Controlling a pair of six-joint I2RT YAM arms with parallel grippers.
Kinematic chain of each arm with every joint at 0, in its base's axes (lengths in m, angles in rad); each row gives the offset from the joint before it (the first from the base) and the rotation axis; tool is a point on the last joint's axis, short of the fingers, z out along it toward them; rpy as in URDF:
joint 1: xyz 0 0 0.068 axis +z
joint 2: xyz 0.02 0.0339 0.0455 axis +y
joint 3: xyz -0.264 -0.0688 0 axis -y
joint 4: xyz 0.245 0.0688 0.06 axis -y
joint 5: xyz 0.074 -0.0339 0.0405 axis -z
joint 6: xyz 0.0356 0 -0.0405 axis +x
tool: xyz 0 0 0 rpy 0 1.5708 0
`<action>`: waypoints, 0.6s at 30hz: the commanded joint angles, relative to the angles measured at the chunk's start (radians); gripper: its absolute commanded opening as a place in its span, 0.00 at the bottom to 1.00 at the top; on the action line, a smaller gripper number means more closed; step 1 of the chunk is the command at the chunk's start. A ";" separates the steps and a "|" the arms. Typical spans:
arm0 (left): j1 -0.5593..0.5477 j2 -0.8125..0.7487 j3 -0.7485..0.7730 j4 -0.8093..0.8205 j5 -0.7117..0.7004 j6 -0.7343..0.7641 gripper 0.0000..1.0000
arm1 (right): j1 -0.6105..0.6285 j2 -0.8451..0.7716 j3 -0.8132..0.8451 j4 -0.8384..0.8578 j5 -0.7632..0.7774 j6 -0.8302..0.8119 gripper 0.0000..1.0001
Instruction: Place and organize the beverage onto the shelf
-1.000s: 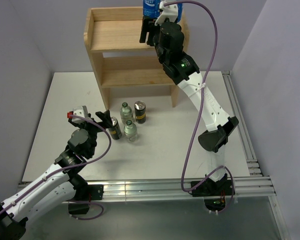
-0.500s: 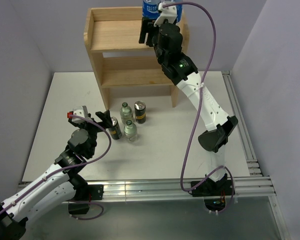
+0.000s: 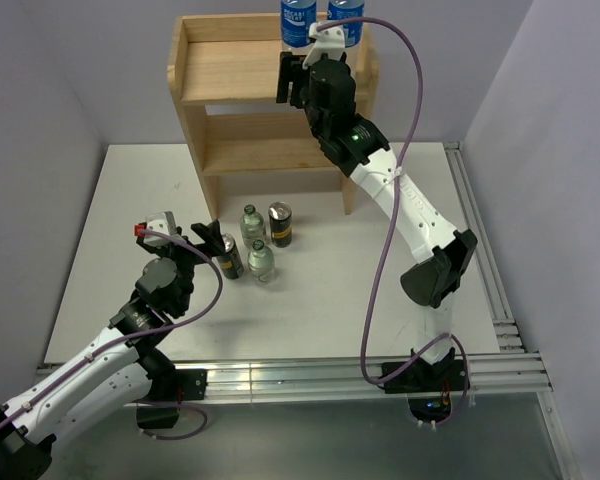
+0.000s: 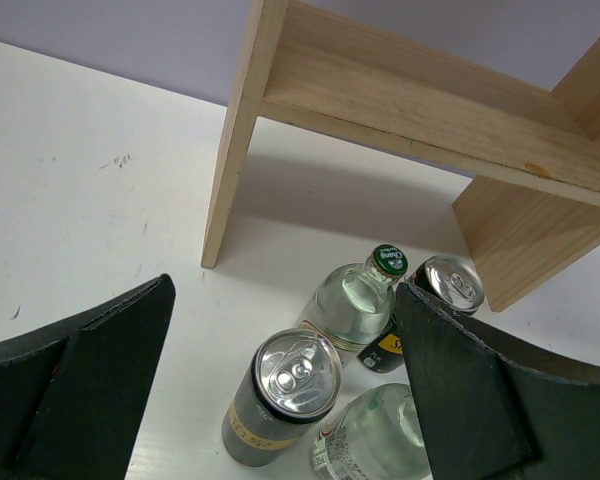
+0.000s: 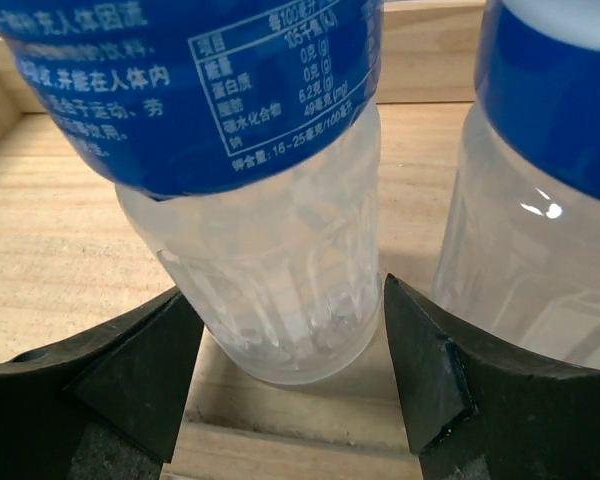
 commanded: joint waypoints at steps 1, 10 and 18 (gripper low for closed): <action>-0.003 -0.002 0.012 0.032 -0.010 0.011 0.99 | 0.009 -0.096 -0.031 0.051 0.028 0.007 0.78; -0.003 -0.002 0.014 0.029 -0.009 0.008 0.99 | 0.034 -0.208 -0.181 0.082 0.059 0.024 0.78; -0.003 -0.002 0.012 0.028 -0.009 0.008 0.99 | 0.089 -0.314 -0.308 0.100 0.102 0.027 0.78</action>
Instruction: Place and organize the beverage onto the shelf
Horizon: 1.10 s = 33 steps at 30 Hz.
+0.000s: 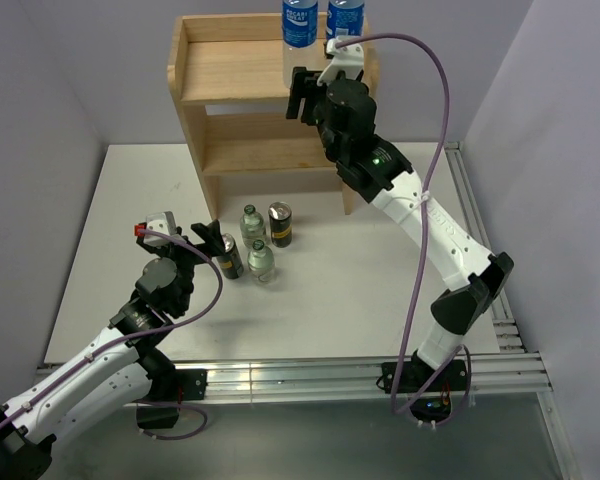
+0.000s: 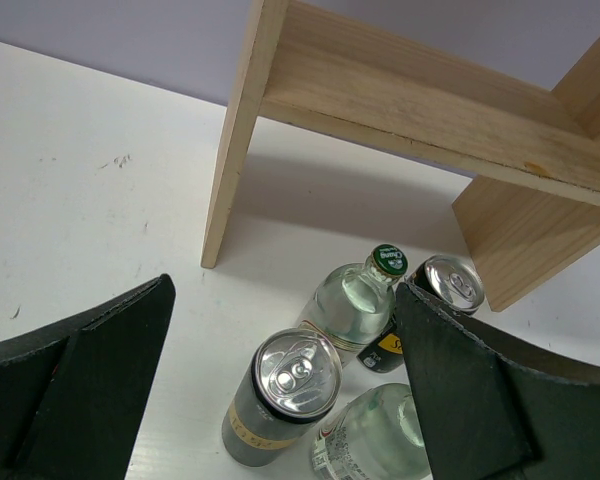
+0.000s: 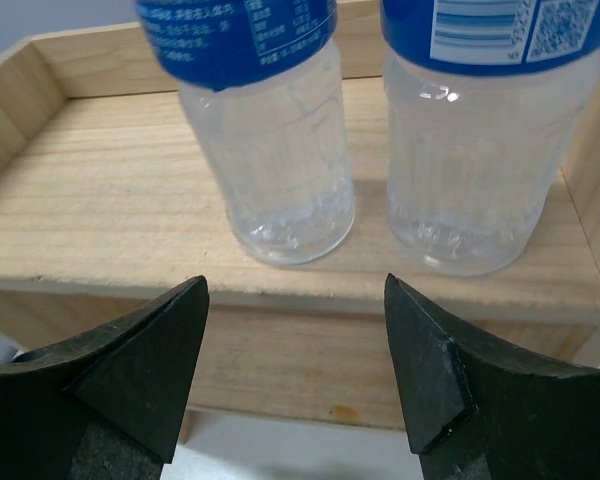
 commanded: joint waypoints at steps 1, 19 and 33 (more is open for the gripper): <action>-0.003 -0.002 0.011 0.030 -0.009 0.006 0.99 | 0.037 -0.087 -0.056 0.059 0.042 0.013 0.78; -0.003 0.114 0.021 -0.012 0.033 -0.101 0.99 | 0.307 -0.607 -0.896 0.122 0.166 0.323 0.74; -0.012 0.145 -0.215 0.152 -0.030 -0.294 0.99 | 0.339 -0.826 -1.160 0.088 0.221 0.412 0.74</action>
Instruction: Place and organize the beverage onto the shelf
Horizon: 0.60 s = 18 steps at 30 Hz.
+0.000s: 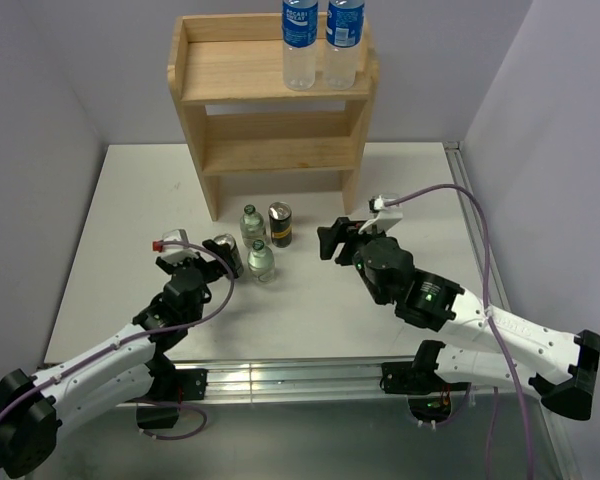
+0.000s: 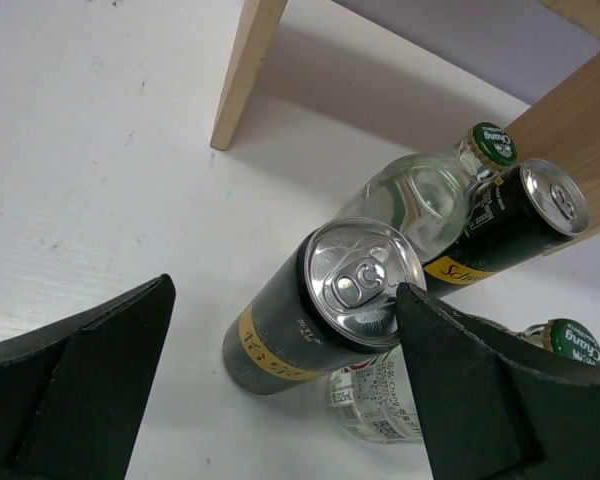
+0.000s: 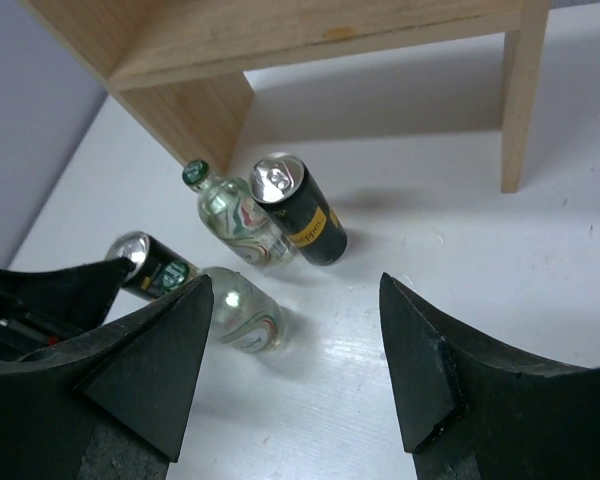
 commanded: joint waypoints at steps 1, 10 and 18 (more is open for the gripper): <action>-0.018 0.001 -0.040 0.090 -0.031 -0.060 0.99 | 0.004 -0.051 -0.033 0.022 0.044 0.039 0.74; -0.080 0.031 -0.042 0.124 -0.115 -0.054 0.99 | 0.004 -0.089 -0.089 0.020 0.057 0.050 0.75; -0.203 -0.081 -0.007 0.078 -0.235 0.018 0.99 | 0.004 -0.085 -0.116 0.028 0.049 0.062 0.74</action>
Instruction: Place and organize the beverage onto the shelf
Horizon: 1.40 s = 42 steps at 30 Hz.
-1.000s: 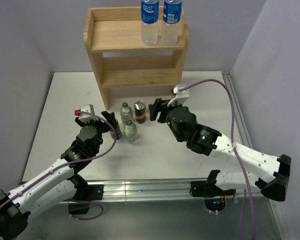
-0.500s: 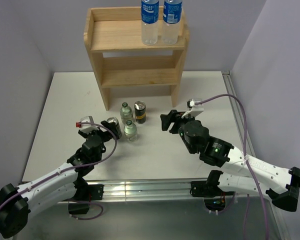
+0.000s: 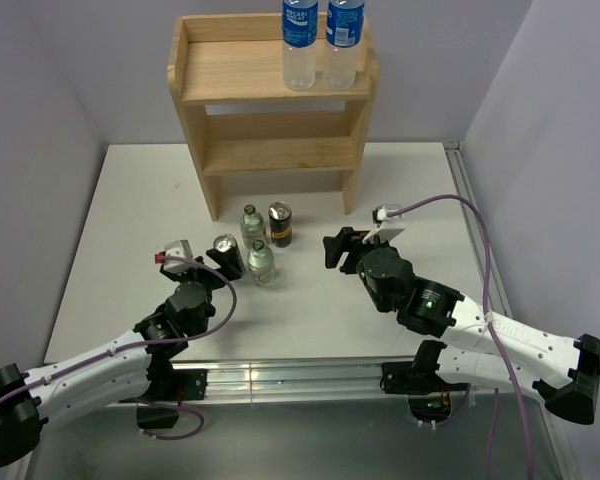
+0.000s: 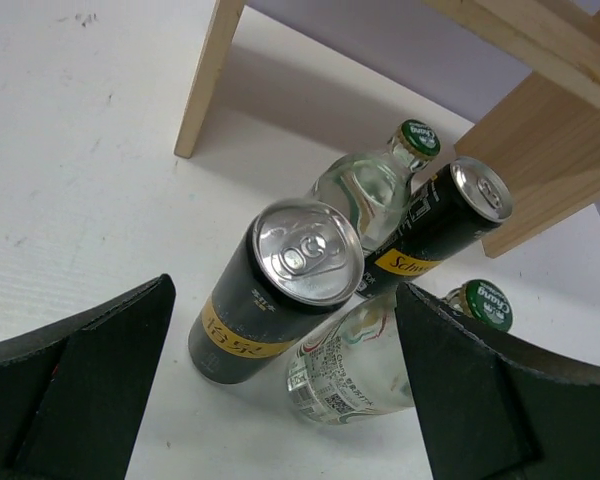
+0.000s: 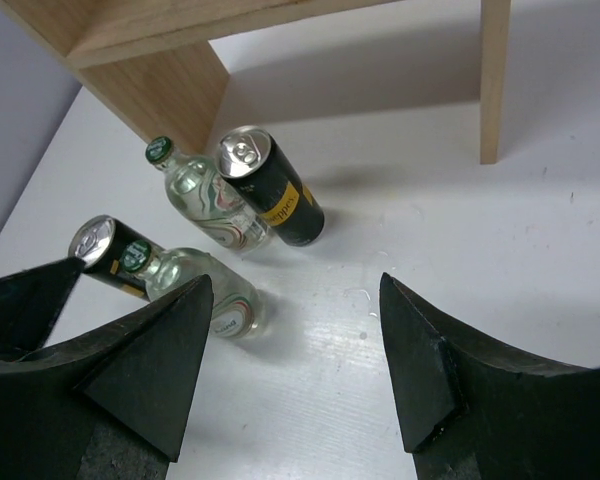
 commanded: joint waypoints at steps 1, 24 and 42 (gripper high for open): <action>-0.023 -0.063 0.039 -0.008 -0.065 0.056 0.99 | 0.004 -0.006 -0.015 0.025 0.024 0.024 0.75; -0.026 0.172 -0.006 0.152 -0.042 0.036 0.99 | 0.004 -0.026 -0.050 0.014 0.041 0.040 0.75; -0.025 0.466 0.039 0.275 -0.111 -0.002 0.98 | 0.003 -0.028 -0.065 0.022 0.047 0.032 0.75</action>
